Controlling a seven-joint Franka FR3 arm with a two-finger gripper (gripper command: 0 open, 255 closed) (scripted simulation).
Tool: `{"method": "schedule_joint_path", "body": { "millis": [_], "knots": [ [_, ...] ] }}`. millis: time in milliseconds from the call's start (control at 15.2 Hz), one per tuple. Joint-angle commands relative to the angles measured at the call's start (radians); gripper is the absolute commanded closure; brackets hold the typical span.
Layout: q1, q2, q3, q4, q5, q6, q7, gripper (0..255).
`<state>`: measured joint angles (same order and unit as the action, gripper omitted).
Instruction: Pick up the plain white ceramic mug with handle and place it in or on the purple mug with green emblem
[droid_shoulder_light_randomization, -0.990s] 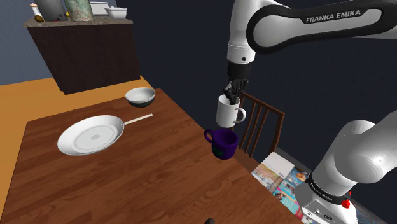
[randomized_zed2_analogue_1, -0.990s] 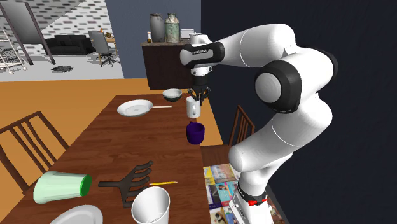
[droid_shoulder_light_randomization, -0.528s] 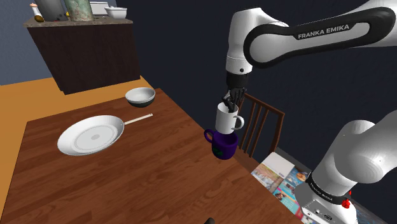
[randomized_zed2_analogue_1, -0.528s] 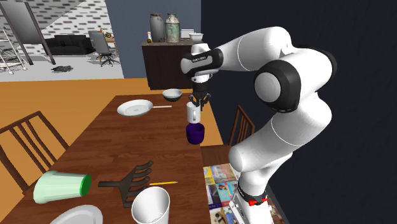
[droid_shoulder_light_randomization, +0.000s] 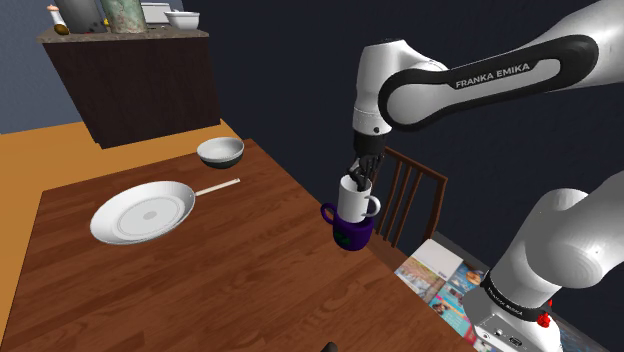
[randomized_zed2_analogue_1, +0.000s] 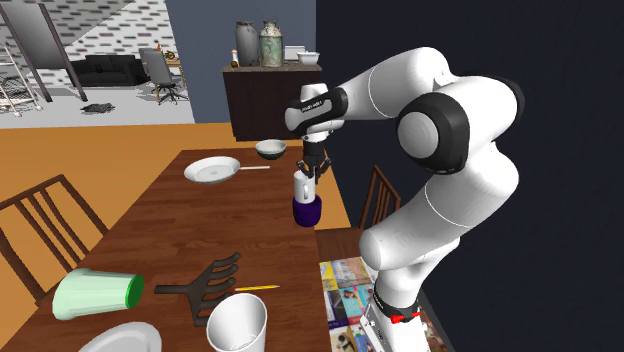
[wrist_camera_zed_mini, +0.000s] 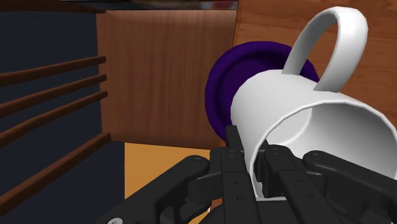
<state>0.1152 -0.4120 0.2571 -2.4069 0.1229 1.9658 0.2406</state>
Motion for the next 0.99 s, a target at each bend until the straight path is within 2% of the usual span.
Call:
{"method": "schedule_joint_path", "body": {
  "millis": [0, 396, 462, 792, 924],
  "knots": [
    [0.0, 0.002, 0.001, -0.012, 0.001, 0.015, -0.001, 255],
    [0.0, 0.002, 0.001, -0.012, 0.001, 0.015, -0.001, 255],
    [0.0, 0.002, 0.001, -0.013, 0.001, 0.015, -0.001, 0],
    [0.0, 0.002, 0.001, -0.012, 0.001, 0.015, -0.001, 0],
    [-0.002, -0.013, -0.006, 0.044, -0.002, -0.056, -0.001, 0]
  ]
}}
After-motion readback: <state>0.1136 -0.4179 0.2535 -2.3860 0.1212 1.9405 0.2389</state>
